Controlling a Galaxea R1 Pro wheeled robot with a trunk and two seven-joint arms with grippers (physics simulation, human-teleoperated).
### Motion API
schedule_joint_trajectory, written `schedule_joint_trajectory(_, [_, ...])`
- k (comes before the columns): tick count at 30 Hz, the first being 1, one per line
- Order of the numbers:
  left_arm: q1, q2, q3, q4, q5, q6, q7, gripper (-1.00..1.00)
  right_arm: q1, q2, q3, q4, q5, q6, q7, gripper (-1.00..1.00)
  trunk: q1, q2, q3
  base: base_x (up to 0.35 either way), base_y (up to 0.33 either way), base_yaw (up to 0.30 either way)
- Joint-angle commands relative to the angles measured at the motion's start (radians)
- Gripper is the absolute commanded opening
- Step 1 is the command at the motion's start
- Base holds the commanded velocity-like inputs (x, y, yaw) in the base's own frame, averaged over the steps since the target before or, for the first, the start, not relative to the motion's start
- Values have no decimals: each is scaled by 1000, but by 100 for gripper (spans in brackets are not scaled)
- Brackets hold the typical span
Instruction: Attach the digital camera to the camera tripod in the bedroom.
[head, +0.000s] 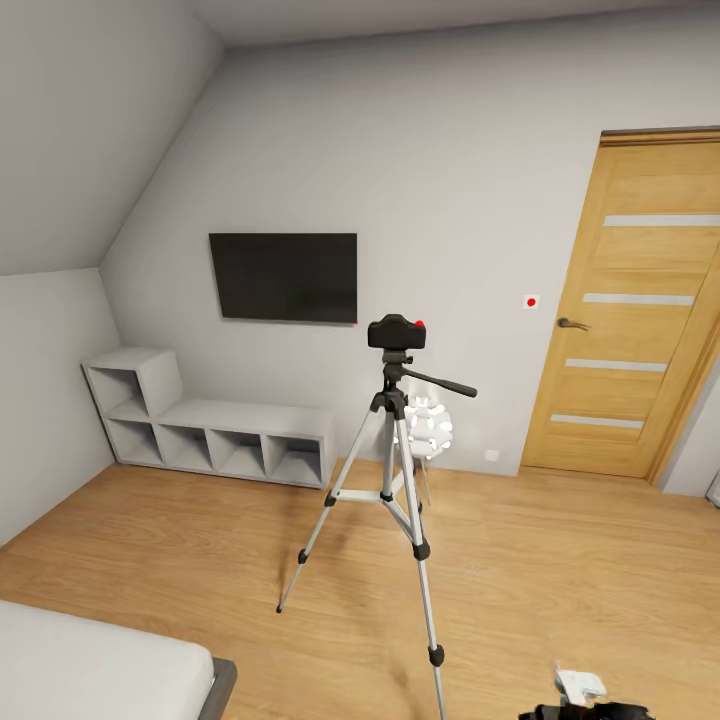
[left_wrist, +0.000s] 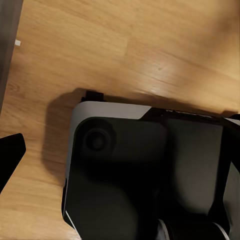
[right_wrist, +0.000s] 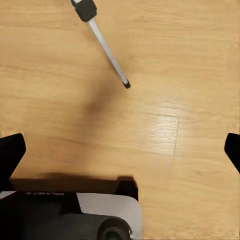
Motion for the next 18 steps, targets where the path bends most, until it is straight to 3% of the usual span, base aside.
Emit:
schedule_joint_trajectory(1, [0, 0, -7, 0, 11, 4, -3, 100, 0, -1, -10, 37, 10, -4, 3, 100, 0, -1, 0, 0, 0, 0])
schedule_joint_trajectory(7, [0, 1, -7, 0, 11, 4, -4, 100, 7, -5, -11, 173, 9, -78, -7, 100, 0, -1, 0, 0, 0, 0])
schedule_joint_trajectory(13, [-1, 2, -6, 0, 11, 4, -4, 100, 103, 1, -12, 210, 8, -140, -59, 100, 0, -1, 0, 0, 0, 0])
schedule_joint_trajectory(18, [0, 2, -6, 0, 11, 4, -4, 100, 177, 8, -14, 217, 4, -228, -149, 100, 0, -1, 0, 0, 0, 0])
